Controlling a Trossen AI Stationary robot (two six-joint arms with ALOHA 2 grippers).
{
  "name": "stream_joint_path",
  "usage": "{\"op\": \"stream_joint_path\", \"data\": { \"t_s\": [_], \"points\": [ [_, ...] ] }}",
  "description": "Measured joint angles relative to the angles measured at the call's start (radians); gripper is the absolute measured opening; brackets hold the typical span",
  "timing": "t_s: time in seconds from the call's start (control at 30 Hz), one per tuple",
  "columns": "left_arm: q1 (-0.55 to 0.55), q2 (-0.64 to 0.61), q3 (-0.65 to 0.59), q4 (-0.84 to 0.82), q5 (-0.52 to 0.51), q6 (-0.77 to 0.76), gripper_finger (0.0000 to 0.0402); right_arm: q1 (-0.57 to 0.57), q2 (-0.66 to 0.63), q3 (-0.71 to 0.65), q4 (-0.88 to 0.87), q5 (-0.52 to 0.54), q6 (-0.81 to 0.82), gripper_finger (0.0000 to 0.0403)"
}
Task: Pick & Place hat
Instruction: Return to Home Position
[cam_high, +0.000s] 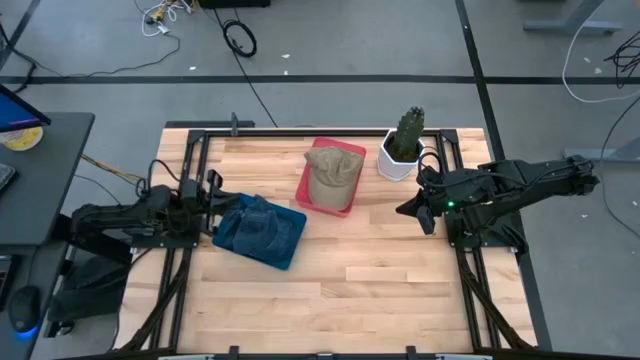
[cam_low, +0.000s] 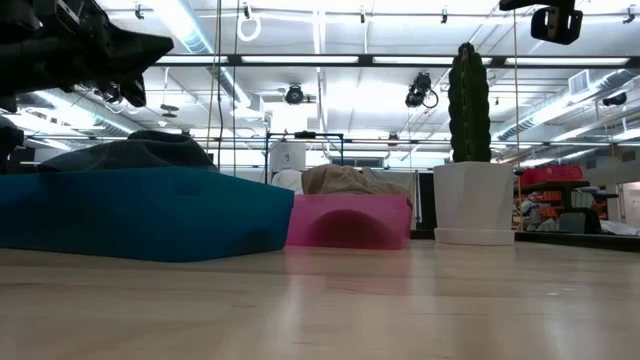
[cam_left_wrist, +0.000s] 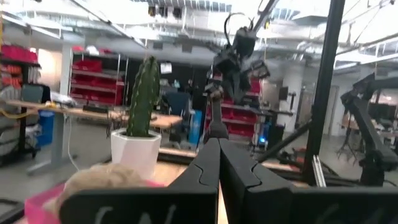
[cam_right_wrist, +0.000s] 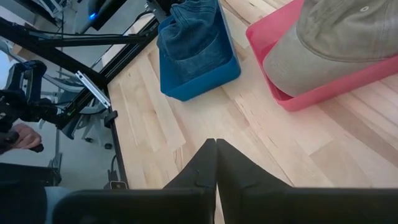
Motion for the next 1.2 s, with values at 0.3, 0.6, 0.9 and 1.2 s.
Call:
{"op": "stream_joint_path", "data": {
  "t_s": [0.3,0.6,0.9,1.2],
  "points": [
    [0.0,0.0,0.0,-0.165,0.003,-0.002,0.0003,0.0,0.0,0.0,-0.003,0.0,-0.005,0.0009],
    [0.0,0.002,0.0,-0.269,0.026,0.026,0.0003,0.0,0.0,0.0,-0.007,0.0,-0.007,0.0009],
    [0.0,0.007,0.0,-0.272,0.026,0.007,0.0005,0.023,0.0,0.0,-0.011,0.017,-0.125,0.0009],
    [0.0,0.008,-0.001,-0.246,0.02,-0.022,0.0024,0.074,-0.055,-0.13,0.062,0.139,-0.268,0.0009]
  ]
}}
